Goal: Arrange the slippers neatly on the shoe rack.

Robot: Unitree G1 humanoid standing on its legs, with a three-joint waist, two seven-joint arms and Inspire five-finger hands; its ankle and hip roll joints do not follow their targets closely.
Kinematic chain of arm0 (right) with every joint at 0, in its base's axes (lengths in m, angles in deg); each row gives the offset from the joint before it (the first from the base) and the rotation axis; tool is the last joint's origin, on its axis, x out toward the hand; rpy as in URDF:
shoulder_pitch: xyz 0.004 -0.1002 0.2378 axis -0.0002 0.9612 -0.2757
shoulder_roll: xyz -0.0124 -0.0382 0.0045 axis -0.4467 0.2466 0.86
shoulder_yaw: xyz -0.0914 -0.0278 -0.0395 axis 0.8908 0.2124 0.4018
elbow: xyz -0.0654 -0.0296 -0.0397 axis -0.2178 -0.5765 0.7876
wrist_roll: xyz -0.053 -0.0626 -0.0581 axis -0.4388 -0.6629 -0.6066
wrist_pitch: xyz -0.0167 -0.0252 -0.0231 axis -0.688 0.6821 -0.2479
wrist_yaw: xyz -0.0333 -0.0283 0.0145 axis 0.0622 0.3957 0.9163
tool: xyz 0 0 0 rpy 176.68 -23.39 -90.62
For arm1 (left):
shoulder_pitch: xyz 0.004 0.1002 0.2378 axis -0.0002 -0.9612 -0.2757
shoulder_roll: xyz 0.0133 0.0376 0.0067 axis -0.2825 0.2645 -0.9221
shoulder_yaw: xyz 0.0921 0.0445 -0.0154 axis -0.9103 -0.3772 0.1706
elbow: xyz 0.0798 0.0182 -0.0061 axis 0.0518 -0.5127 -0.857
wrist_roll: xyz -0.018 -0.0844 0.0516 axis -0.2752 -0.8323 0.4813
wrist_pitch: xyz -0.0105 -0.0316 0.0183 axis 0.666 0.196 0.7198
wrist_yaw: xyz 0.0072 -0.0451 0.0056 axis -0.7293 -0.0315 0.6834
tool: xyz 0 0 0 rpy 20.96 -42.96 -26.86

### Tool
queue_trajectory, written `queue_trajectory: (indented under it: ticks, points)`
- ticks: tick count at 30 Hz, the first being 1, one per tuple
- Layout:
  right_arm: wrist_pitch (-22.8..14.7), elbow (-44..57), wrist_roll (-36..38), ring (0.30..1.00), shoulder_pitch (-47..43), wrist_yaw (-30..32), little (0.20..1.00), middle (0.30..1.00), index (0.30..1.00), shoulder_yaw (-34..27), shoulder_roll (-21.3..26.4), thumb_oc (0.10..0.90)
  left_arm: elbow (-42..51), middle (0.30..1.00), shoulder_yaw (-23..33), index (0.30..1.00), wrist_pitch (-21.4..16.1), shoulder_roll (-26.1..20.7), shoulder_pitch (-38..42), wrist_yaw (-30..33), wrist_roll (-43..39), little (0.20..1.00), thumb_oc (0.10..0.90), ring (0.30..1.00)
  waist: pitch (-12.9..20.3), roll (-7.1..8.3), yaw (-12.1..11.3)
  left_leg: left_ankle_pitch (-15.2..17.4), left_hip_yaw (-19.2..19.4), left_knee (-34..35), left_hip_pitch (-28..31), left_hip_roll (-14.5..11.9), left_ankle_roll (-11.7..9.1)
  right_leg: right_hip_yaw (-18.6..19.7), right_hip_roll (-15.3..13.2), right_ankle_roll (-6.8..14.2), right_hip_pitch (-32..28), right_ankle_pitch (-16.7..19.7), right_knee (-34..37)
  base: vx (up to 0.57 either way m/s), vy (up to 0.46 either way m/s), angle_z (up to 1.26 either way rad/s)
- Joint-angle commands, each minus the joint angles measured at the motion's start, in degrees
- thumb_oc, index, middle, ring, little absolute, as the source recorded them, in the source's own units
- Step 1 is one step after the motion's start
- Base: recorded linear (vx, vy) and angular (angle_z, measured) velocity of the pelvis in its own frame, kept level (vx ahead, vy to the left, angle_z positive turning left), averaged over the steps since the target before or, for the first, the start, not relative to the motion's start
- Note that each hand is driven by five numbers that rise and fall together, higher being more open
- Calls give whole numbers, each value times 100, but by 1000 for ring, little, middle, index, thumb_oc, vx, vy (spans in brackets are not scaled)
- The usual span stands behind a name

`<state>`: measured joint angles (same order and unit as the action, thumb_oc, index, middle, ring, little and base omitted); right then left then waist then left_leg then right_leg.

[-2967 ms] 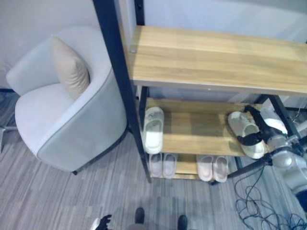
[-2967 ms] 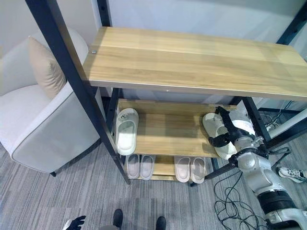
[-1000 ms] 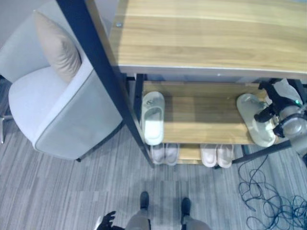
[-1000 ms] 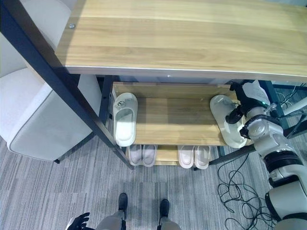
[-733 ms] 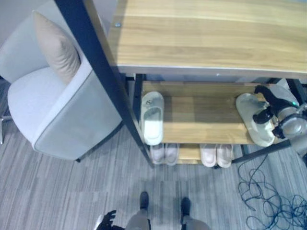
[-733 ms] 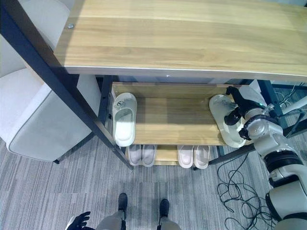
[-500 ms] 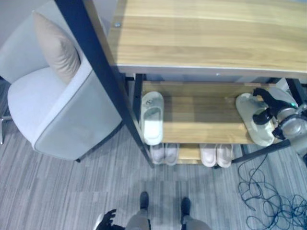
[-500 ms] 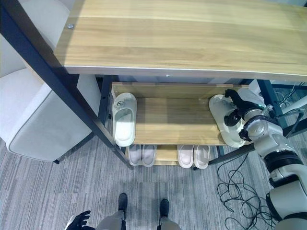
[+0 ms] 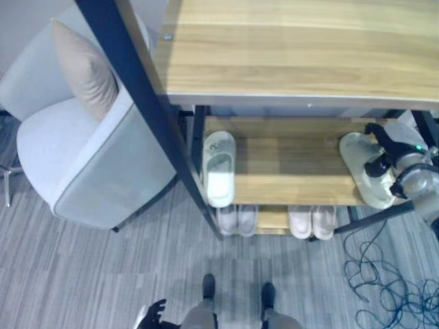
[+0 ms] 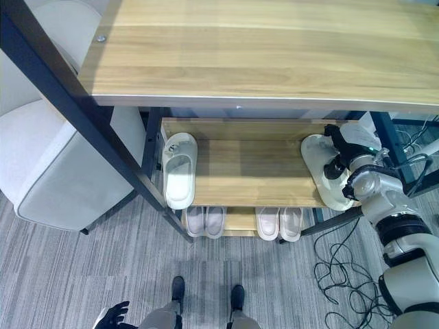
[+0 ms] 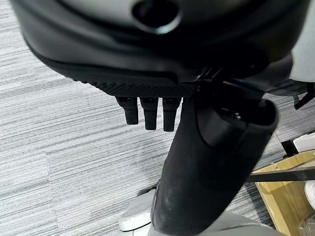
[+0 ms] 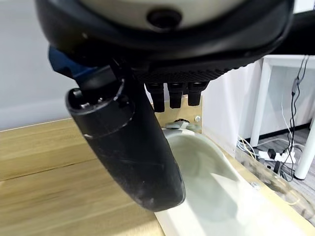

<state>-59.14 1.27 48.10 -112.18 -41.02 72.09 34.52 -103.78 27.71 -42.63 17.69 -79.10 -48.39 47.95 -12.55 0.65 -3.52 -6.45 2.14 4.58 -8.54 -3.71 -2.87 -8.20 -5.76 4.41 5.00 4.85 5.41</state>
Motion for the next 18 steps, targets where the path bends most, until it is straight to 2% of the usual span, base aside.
queue_trajectory:
  ticks: [1,11,12,13,14,15,18]
  points:
    - [161,-261,-631,900,-932,583,900,900,900,283,154,800,-98,900,-413,900,-70,-184,188,293,268,900,800,900,6,6,-316,431,-599,42,17,32,4,-106,-182,323,-7,-464,-90,4,5,7]
    - [157,-228,-555,900,-895,662,900,900,900,197,-6,800,-59,900,-523,900,-91,-157,226,368,377,900,800,900,-62,-25,-335,415,-602,42,-46,60,16,-161,-218,341,55,-448,-124,2,4,4]
    - [151,-206,-541,855,-873,652,855,855,855,186,-9,770,-48,900,-534,900,-92,-158,232,365,389,900,800,900,-66,-23,-333,415,-598,41,-48,61,15,-162,-217,341,55,-448,-124,0,0,0]
    - [151,-204,-541,855,-870,652,855,855,855,183,-8,770,-47,900,-534,900,-92,-159,232,365,389,900,800,900,-66,-22,-335,415,-598,41,-47,61,15,-161,-217,341,55,-448,-124,0,0,0]
    - [141,-177,-516,547,-837,649,547,547,547,158,-24,565,-33,900,-547,900,-93,-167,236,369,400,900,800,900,-72,-19,-337,415,-590,40,-45,64,15,-160,-219,344,52,-445,-125,0,0,0]
    - [99,-39,-391,300,-736,649,300,300,300,68,-71,400,-12,900,-558,900,-92,-168,236,368,409,900,800,900,-80,-10,-341,422,-578,35,-38,67,19,-161,-220,346,44,-445,-133,0,0,0]
    - [8,493,-24,300,-446,650,300,300,300,-251,-126,400,-20,900,-504,900,-76,-169,228,376,394,900,800,900,-81,21,-305,452,-561,28,-5,63,34,-155,-224,346,20,-458,-140,0,0,0]
